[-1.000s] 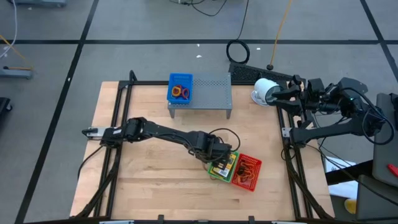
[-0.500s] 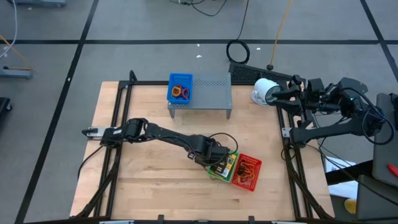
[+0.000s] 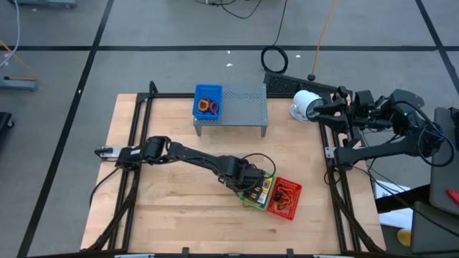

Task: Pick & Place Office Desk Supplies
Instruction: Put the green bin on the shelf

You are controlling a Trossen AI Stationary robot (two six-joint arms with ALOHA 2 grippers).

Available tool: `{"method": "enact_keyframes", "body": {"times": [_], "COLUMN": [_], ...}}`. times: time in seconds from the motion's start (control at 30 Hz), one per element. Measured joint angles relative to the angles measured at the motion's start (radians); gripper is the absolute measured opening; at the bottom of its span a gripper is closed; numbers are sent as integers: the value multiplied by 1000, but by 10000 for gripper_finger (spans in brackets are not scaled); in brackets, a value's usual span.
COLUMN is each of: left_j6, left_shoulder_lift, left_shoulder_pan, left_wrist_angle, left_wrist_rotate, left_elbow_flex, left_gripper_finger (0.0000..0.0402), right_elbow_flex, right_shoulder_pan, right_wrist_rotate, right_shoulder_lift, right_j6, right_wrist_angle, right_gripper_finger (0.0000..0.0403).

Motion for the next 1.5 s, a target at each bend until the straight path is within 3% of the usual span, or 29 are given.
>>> {"method": "enact_keyframes", "body": {"times": [0.23,0.57,1.2,1.5], "left_j6": [-2,25,15,24], "left_shoulder_lift": [8,7,8,8], "left_shoulder_pan": [1,4,7,9], "left_wrist_angle": [-5,-5,-4,-114], "left_wrist_rotate": [0,-9,56,47], "left_elbow_flex": [0,0,40,100], "left_gripper_finger": [186,13,4,4], "right_elbow_flex": [0,0,0,0], "right_shoulder_pan": [0,0,0,0], "right_wrist_rotate": [0,0,-2,-3], "right_shoulder_lift": [0,0,0,0], "right_j6": [0,0,0,4], "right_wrist_angle": [0,0,-29,-45], "right_gripper_finger": [121,121,121,121]}}
